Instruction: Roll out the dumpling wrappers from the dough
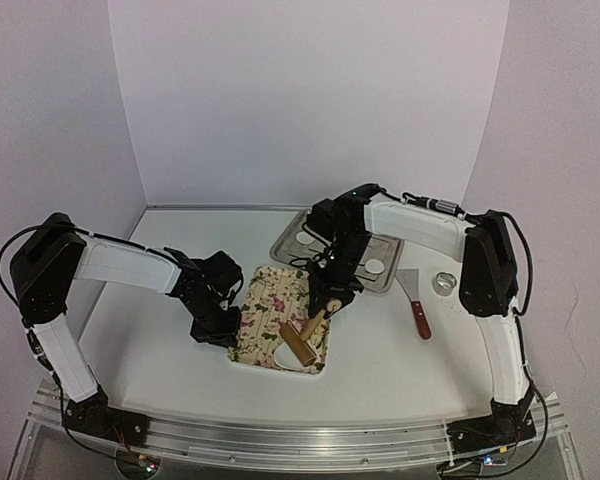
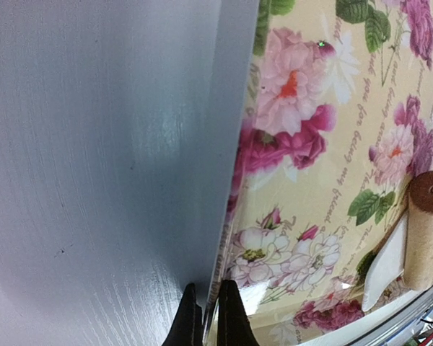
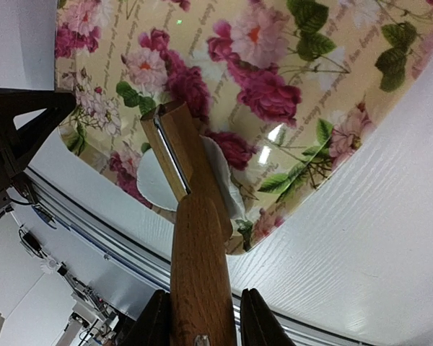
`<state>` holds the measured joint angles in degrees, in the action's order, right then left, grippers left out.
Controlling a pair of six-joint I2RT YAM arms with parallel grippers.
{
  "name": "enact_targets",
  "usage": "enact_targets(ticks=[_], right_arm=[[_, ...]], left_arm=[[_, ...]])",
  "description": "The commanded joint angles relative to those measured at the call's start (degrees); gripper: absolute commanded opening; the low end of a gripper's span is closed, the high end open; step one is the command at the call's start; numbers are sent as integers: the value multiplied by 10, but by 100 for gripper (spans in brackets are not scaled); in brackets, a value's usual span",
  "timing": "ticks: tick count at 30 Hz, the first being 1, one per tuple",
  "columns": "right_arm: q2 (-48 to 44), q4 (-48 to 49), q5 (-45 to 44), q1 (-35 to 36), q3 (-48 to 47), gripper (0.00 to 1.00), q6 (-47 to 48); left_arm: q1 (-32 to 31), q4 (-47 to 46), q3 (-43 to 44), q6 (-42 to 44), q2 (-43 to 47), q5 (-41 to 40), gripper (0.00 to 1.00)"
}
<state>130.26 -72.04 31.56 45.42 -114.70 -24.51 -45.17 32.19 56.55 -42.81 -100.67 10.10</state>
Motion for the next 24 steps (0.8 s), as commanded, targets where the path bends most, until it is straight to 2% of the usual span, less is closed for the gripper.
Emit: enact_targets(ticks=[1, 9, 19, 24], right_arm=[[134, -45, -242, 41, 46, 0, -11], [123, -51, -252, 38, 49, 0, -7], [60, -46, -315, -63, 146, 0, -1], [75, -46, -331, -72, 148, 0, 2]], left_arm=[[2, -19, -10, -9, -42, -23, 0], [3, -12, -22, -14, -37, -34, 0], [12, -8, -50, -21, -19, -39, 0], [14, -11, -48, -20, -23, -38, 0]])
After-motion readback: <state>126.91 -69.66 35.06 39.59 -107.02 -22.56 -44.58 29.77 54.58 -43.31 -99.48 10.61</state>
